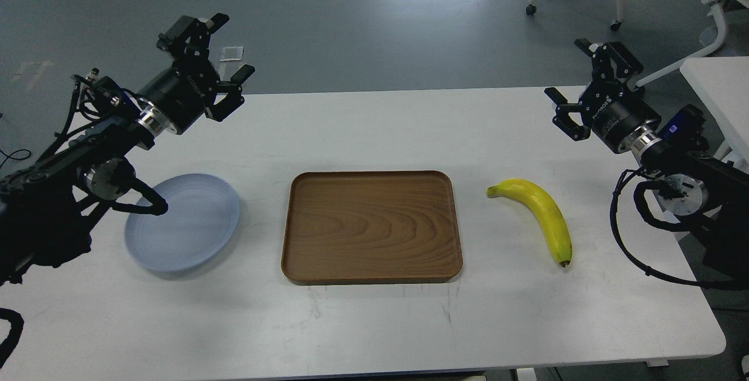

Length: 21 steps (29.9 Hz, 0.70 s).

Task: Place banana on plate with both arms
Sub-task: 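Move the left gripper out and down to the pale blue plate's rim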

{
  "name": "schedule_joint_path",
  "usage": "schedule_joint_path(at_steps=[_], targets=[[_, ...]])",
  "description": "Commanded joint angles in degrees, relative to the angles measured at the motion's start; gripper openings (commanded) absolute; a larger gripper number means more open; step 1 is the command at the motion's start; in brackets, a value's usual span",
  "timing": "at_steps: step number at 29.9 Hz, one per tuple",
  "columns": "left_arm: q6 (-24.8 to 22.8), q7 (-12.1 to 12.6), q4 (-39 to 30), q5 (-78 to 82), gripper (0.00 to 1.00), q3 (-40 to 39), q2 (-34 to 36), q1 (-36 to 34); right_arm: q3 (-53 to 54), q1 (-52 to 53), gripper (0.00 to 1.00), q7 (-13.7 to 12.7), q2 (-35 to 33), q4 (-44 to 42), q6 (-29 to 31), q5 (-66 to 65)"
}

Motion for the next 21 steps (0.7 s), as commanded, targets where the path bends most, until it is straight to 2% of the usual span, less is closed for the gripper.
schedule_joint_path(at_steps=[1,4,7,10,13,17,21], targets=[[0.02,-0.01,-9.56,11.35,1.0,-0.34,8.24,-1.55,0.0,0.0,0.99,0.0,0.0,0.18,0.0,-0.05],[0.02,-0.01,-16.25,20.31,1.0,-0.17,12.98,-2.25,0.01,0.0,0.99,0.0,0.0,0.18,0.0,-0.05],[0.02,-0.01,-23.53,39.16,1.0,-0.08,18.6,-2.25,0.0,-0.09,0.99,0.0,0.0,0.35,0.0,-0.05],[0.02,-0.01,-27.06,53.4,1.0,0.18,21.51,-1.29,-0.08,-0.26,0.99,0.0,0.0,0.44,0.0,-0.14],[2.52,-0.01,-27.6,66.26,1.0,0.54,23.71,1.6,-0.08,-0.35,0.99,0.0,0.0,0.53,0.0,-0.23],[3.32,-0.01,-25.94,76.74,1.0,0.62,25.04,6.6,-0.08,-0.44,0.99,0.0,0.0,0.62,0.0,-0.32],[5.52,-0.01,-21.62,79.14,1.0,0.62,24.77,10.67,-0.08,-0.44,0.99,0.0,0.0,0.88,0.0,-0.32]])
